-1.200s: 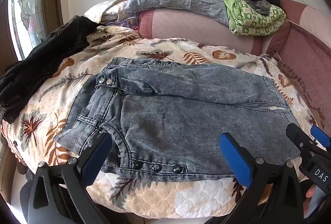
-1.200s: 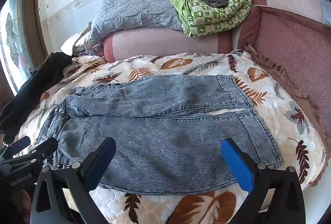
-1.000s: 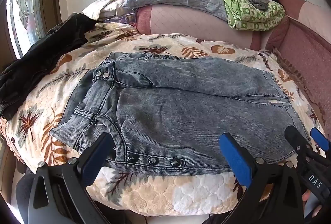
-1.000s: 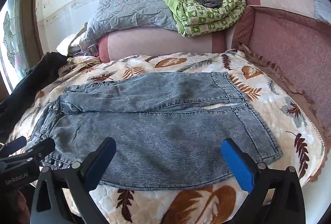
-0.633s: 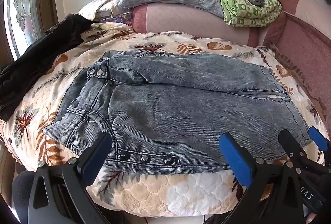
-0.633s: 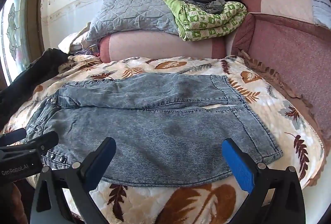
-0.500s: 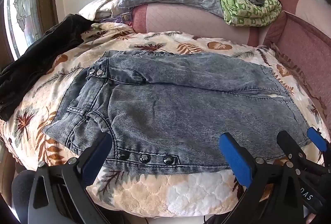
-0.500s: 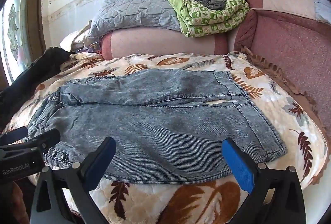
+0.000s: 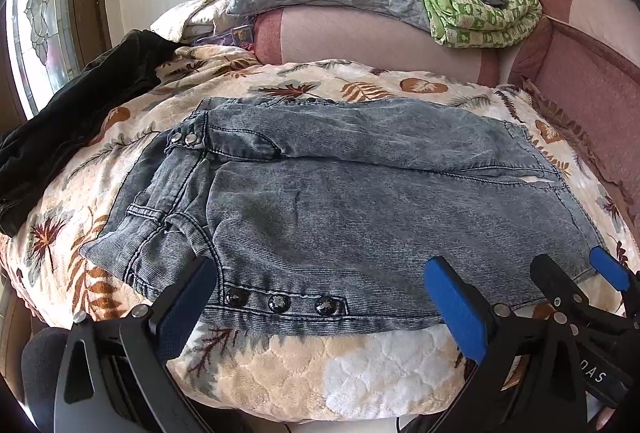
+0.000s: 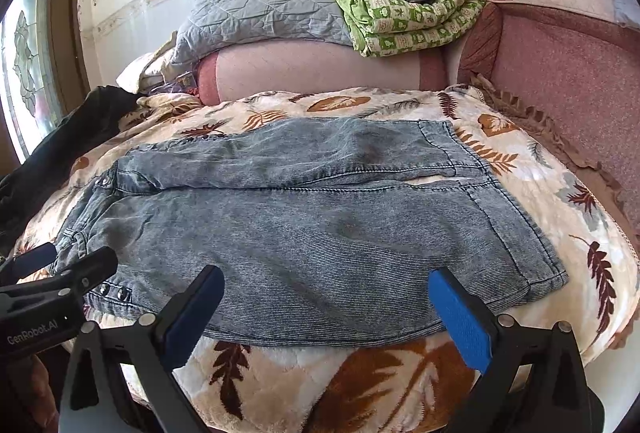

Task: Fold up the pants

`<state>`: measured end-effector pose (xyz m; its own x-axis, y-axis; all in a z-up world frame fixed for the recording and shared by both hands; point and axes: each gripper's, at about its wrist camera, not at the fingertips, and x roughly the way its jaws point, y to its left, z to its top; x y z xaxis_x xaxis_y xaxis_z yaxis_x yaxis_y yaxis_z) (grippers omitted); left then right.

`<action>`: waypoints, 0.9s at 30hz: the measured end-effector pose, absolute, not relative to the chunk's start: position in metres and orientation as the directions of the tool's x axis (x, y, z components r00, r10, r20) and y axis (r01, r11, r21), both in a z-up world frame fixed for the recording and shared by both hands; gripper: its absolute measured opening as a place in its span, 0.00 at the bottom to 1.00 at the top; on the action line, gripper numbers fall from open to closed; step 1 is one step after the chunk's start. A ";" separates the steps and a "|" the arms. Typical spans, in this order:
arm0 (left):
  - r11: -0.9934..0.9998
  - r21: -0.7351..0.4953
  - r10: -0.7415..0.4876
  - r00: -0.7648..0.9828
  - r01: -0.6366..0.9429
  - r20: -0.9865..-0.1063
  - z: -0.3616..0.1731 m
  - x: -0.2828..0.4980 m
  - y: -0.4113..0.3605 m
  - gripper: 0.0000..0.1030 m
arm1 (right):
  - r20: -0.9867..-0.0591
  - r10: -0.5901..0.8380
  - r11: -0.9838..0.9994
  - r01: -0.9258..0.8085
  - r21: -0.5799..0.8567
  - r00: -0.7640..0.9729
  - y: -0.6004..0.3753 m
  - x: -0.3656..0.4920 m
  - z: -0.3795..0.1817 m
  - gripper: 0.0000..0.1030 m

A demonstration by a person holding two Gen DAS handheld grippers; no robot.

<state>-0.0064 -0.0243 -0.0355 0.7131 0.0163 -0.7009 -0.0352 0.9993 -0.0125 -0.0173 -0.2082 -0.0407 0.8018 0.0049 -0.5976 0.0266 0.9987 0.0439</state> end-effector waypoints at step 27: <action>0.999 -0.049 -0.020 0.711 -0.020 -0.703 -0.053 0.004 -0.008 1.00 | -0.613 0.000 1.000 0.014 0.018 0.790 -0.202 -0.013 -0.047 1.00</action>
<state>0.0044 -0.0077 -0.0534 0.7109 -0.0201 -0.7030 -0.0205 0.9986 -0.0492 -0.0135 -0.2016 -0.0474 0.7902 -0.0005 -0.6129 0.0144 0.9997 0.0178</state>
